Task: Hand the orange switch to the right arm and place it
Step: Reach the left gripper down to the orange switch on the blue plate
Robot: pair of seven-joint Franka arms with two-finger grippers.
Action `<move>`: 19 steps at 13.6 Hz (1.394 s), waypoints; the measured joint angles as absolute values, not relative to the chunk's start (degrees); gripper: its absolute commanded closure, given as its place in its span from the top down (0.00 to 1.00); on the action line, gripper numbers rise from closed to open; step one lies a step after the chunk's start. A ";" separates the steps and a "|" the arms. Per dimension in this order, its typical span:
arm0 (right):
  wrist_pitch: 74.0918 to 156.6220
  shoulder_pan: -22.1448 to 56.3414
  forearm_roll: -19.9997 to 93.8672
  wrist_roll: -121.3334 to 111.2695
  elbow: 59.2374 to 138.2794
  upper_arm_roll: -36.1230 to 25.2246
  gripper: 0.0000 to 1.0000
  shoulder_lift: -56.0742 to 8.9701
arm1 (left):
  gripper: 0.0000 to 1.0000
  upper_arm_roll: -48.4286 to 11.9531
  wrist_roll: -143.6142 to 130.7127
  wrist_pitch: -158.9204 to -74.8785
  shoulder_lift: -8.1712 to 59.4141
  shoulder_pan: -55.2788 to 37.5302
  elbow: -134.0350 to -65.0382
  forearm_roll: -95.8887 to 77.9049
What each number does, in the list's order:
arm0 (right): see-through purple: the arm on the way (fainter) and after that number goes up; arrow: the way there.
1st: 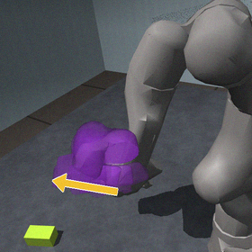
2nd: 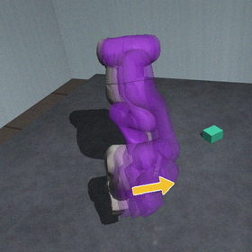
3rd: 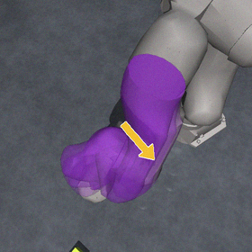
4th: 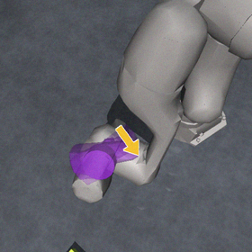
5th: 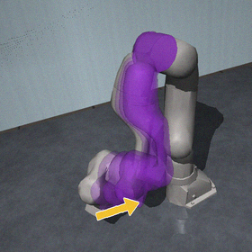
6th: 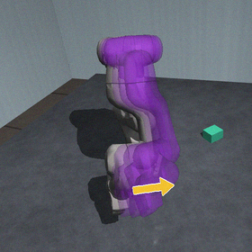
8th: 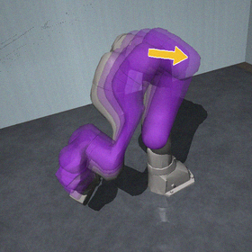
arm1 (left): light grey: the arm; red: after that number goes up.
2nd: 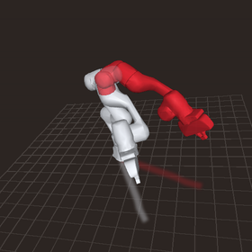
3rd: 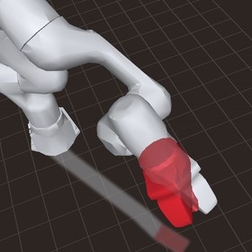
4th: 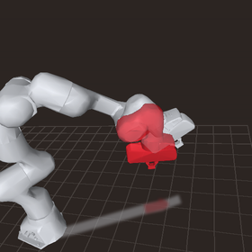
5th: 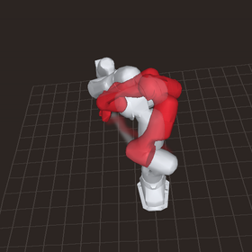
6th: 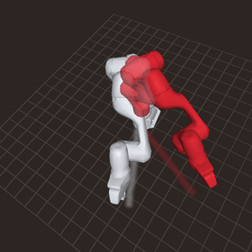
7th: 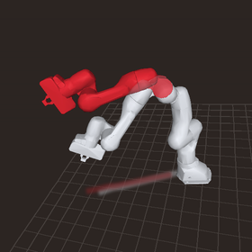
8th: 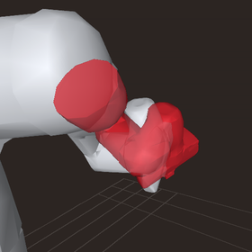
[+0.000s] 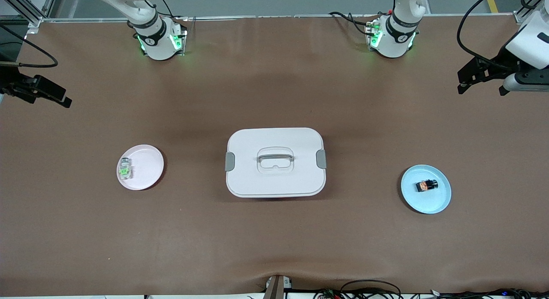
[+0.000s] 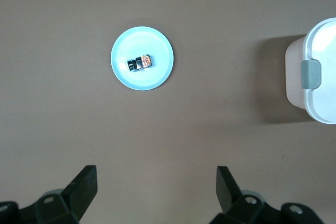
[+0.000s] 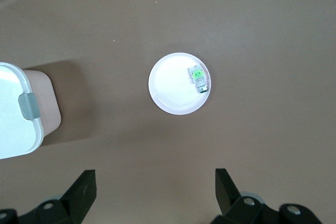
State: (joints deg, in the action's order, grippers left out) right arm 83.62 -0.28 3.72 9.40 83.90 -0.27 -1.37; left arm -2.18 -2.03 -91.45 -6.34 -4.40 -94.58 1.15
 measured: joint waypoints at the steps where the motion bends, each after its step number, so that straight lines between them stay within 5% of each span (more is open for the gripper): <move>1: 83.45 -0.28 3.71 9.37 83.91 -0.26 1.00 -1.37 | 1.00 -2.18 -2.03 -91.45 -6.34 -4.38 -94.58 1.15; 6: 83.03 0.80 1.92 5.91 83.91 -0.04 1.00 -1.37 | 1.00 -1.99 -2.02 -91.36 -5.65 -4.10 -94.52 1.15; 11: 82.73 1.00 1.60 5.10 83.96 -0.12 1.00 -1.36 | 1.00 0.01 -1.46 -94.46 3.91 -3.35 -93.47 1.37; 19: 82.70 1.00 1.50 5.06 84.07 -0.28 1.00 -1.35 | 1.00 0.06 -1.53 -119.87 18.14 -0.81 -101.03 3.31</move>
